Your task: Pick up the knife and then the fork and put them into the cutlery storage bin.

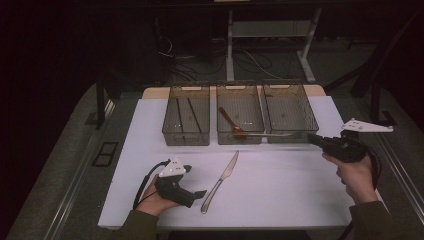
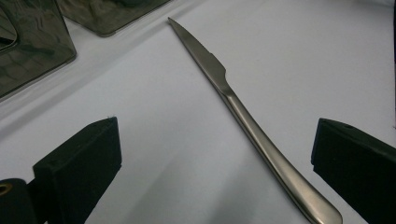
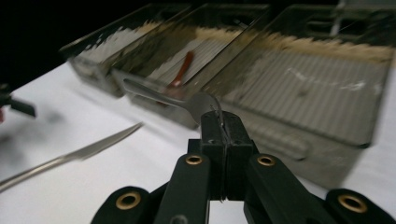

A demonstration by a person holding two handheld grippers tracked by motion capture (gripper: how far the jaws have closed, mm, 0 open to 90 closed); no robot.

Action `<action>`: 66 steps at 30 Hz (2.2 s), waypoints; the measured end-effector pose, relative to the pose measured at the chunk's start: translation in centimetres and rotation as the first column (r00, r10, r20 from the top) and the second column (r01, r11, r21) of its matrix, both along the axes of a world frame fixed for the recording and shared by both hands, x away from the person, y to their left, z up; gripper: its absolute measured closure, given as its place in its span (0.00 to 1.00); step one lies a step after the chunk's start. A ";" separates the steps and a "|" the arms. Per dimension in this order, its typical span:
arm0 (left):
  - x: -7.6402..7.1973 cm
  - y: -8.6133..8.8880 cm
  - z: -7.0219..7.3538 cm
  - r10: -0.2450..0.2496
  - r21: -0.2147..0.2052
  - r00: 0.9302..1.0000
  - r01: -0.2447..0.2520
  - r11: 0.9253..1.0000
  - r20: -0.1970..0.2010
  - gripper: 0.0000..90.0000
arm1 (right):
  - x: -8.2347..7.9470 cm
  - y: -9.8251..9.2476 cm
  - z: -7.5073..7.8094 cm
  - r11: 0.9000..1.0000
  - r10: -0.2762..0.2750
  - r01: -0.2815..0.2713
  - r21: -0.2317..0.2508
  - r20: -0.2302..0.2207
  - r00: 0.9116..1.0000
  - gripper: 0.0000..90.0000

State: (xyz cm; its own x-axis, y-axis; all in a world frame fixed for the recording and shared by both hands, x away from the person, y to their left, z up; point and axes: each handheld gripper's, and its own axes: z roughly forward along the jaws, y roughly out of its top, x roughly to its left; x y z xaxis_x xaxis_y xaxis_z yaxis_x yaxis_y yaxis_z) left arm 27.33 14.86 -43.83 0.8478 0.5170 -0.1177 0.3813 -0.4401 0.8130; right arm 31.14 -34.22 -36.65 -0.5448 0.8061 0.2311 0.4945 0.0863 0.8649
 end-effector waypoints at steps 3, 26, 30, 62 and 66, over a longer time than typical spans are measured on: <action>0.0 0.0 0.0 0.002 -0.003 1.000 -0.002 1.000 -0.001 0.01 | 0.5 -0.8 0.6 0.999 -0.049 0.050 -0.015 0.023 0.999 0.99; 0.1 -0.2 -0.1 -0.006 -0.001 1.000 0.006 1.000 -0.007 0.01 | 7.5 -2.2 -0.2 0.921 -0.358 0.356 -0.156 0.014 0.934 0.99; 0.0 -0.2 -0.1 -0.011 -0.002 1.000 0.010 1.000 -0.009 0.01 | 8.9 -0.9 -0.8 0.912 -0.371 0.365 -0.186 0.003 0.929 0.99; 0.0 -0.4 -0.1 -0.013 0.008 1.000 0.013 1.000 -0.006 0.01 | 5.9 -0.3 -0.1 0.975 -0.170 0.162 -0.153 -0.043 0.984 0.49; 0.0 -0.4 -0.1 -0.007 0.012 1.000 0.007 1.000 -0.008 0.01 | 4.2 0.6 -0.3 0.986 -0.086 0.078 -0.148 -0.052 0.995 0.41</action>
State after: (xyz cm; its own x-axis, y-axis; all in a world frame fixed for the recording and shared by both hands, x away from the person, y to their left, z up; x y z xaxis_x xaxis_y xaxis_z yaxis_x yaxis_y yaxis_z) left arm 27.31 14.42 -43.91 0.8505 0.5125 -0.1184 0.3846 -0.4524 0.8046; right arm 35.36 -33.66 -36.95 -0.4644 0.8749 0.1371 0.5540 0.1663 0.8157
